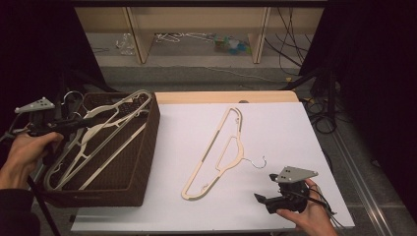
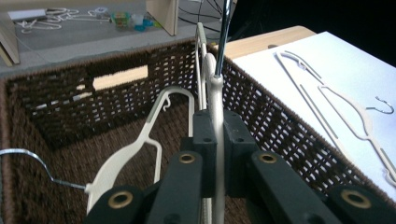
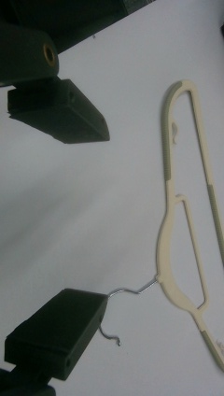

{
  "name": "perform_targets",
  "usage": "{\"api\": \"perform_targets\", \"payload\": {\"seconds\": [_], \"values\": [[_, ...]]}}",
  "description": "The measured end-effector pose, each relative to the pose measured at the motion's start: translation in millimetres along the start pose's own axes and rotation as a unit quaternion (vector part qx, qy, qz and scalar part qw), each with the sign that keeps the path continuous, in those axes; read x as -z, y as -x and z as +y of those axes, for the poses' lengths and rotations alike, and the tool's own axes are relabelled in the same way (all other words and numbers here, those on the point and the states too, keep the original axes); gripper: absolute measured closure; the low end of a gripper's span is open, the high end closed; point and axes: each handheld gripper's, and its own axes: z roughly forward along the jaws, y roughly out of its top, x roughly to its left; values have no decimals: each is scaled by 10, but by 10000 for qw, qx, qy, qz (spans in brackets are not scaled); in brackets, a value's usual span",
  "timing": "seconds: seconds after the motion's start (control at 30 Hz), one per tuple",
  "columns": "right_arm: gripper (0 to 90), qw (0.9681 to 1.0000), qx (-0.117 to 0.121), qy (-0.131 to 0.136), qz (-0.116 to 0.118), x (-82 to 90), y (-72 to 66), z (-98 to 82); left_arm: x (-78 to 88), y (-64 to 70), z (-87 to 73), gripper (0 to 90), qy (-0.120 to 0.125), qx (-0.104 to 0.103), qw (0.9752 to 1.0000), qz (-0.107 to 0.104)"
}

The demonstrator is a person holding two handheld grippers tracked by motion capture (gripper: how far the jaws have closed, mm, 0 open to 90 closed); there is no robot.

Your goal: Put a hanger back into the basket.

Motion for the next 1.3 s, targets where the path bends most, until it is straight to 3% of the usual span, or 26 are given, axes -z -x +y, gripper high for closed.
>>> {"api": "perform_targets", "payload": {"seconds": [0.3,0.5,0.57,0.7,0.77,0.8,0.87,0.9,0.93,0.97,1.07,1.13,1.3], "values": [[194,10000,-21,-23,32,-6,-4,4,-201,-32,-206,852,-322,145,9994,-58],[197,10000,-20,-54,17,-12,-10,-1,-328,-81,-299,830,-504,346,9981,43],[198,10000,-14,-70,33,-14,-7,-2,-347,-99,-331,825,-510,388,9978,161],[200,10000,-1,-73,30,-19,-7,-6,-343,-147,-370,794,-711,339,9950,606],[201,9999,-27,-88,53,-16,-13,-5,-329,-172,-383,735,-714,496,9917,943],[202,10000,-23,-86,43,-16,-13,-5,-321,-180,-387,705,-830,428,9893,1121],[201,10000,-10,-75,29,-18,-8,-3,-294,-180,-398,654,-1091,191,9855,1285],[202,10000,-10,-75,32,-17,-7,-3,-297,-154,-406,601,-1045,205,9849,1366],[202,10000,-14,-70,31,-17,-7,-4,-269,-134,-391,562,-1191,122,9826,1420],[202,10000,-13,-71,25,-19,-6,-4,-262,-94,-383,519,-1143,147,9823,1476],[204,10000,-28,-74,17,-28,-9,-7,-248,59,-351,441,-663,420,9873,1381],[206,10000,24,-79,31,-30,-13,-5,-224,195,-309,398,-488,539,9895,1250],[208,9999,37,-98,22,-37,-17,-7,-178,609,-203,348,-65,450,9968,652]]}}
